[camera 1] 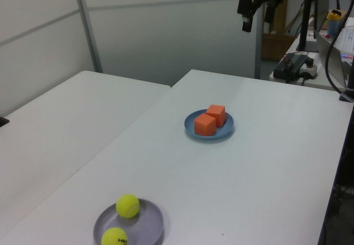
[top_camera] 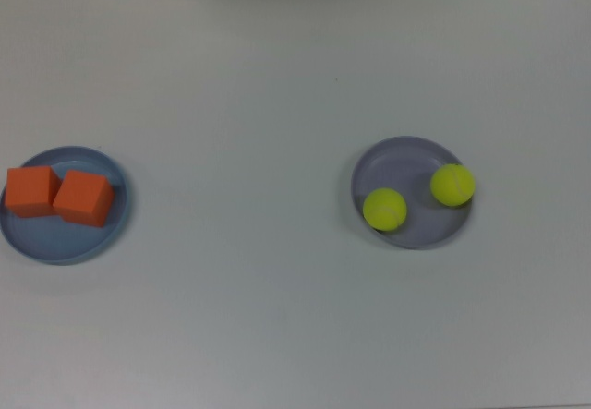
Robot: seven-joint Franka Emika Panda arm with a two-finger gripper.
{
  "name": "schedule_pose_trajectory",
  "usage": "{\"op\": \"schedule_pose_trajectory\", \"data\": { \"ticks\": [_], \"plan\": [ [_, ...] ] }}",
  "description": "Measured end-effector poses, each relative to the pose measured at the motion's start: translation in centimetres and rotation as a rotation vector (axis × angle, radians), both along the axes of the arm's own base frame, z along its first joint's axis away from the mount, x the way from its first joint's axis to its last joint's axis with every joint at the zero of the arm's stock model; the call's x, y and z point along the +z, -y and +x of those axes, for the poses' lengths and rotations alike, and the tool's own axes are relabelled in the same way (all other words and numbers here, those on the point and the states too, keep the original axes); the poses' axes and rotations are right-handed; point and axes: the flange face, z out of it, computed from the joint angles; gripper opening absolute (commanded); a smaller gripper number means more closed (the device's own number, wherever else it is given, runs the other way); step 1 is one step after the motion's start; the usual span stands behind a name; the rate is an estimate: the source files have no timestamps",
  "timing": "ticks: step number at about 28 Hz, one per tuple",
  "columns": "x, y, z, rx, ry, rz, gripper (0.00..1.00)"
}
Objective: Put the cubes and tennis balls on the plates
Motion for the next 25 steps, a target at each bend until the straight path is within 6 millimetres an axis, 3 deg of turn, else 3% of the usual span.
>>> {"op": "schedule_pose_trajectory", "data": {
  "ticks": [6, 14, 24, 25],
  "plan": [
    [-0.9, -0.2, 0.5, 0.053, -0.019, -0.005, 1.0],
    [-2.1, -2.3, 0.6, 0.105, -0.08, -0.013, 1.0],
    [-2.4, -2.3, 0.8, 0.174, -0.084, -0.018, 1.0],
    [-2.4, -2.3, 0.8, 0.177, -0.084, -0.018, 0.95]
  ]
}}
